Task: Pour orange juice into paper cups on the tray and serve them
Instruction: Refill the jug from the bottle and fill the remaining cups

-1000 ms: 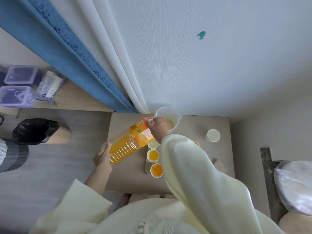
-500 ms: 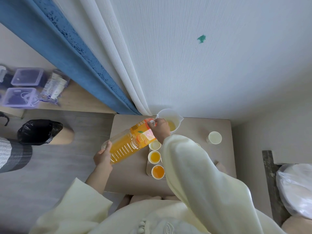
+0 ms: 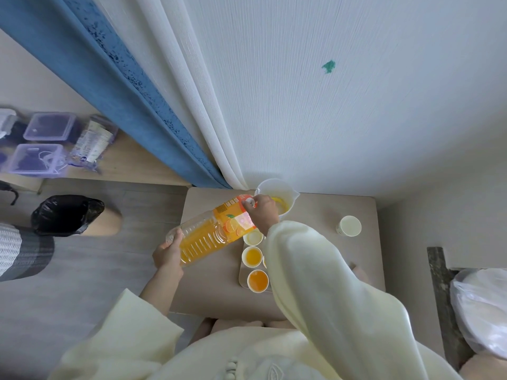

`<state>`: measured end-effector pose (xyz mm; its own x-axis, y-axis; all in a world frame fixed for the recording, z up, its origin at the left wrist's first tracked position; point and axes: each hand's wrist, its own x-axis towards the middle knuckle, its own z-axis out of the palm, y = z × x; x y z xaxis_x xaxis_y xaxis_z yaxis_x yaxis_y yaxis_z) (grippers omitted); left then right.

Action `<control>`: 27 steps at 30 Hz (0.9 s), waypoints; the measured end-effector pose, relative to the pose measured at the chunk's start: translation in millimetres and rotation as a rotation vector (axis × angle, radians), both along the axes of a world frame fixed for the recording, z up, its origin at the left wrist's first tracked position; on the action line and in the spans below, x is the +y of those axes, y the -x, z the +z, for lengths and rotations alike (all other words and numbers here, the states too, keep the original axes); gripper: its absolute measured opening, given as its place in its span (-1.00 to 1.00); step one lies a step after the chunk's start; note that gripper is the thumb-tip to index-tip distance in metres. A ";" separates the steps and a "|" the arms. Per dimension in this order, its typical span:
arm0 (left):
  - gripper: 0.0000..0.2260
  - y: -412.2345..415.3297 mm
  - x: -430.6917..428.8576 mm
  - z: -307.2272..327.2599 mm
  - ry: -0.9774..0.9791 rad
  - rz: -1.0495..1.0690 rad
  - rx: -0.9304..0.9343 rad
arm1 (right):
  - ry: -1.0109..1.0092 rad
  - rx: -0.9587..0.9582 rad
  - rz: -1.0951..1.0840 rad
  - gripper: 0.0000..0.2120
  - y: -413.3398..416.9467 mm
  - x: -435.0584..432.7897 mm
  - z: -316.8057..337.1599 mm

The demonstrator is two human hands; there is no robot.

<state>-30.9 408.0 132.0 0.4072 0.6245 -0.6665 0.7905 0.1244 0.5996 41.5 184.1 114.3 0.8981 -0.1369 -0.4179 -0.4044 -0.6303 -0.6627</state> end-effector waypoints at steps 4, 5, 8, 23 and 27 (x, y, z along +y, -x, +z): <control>-0.58 -0.3 1.9 -4.6 0.002 0.012 -0.021 | -0.019 -0.003 -0.012 -0.62 -0.4 0.6 -0.1; -0.58 0.0 2.2 -5.6 -0.001 0.006 -0.019 | -0.019 -0.001 -0.009 -0.63 -0.4 0.7 0.0; -0.59 0.5 3.3 -7.8 -0.005 -0.003 -0.015 | -0.022 -0.010 -0.005 -0.62 -0.1 -0.4 0.5; -0.52 -1.5 13.2 -18.4 -0.037 -0.021 -0.003 | -0.014 -0.020 0.006 -0.60 0.4 -1.1 2.6; -0.47 -1.7 14.8 -21.6 -0.042 -0.024 0.000 | -0.021 -0.015 -0.002 -0.61 -0.4 -0.9 3.7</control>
<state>-29.2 422.8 110.4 0.4224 0.6420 -0.6399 0.7930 0.0801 0.6039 41.9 183.2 118.0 0.9041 -0.1296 -0.4073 -0.3954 -0.6153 -0.6820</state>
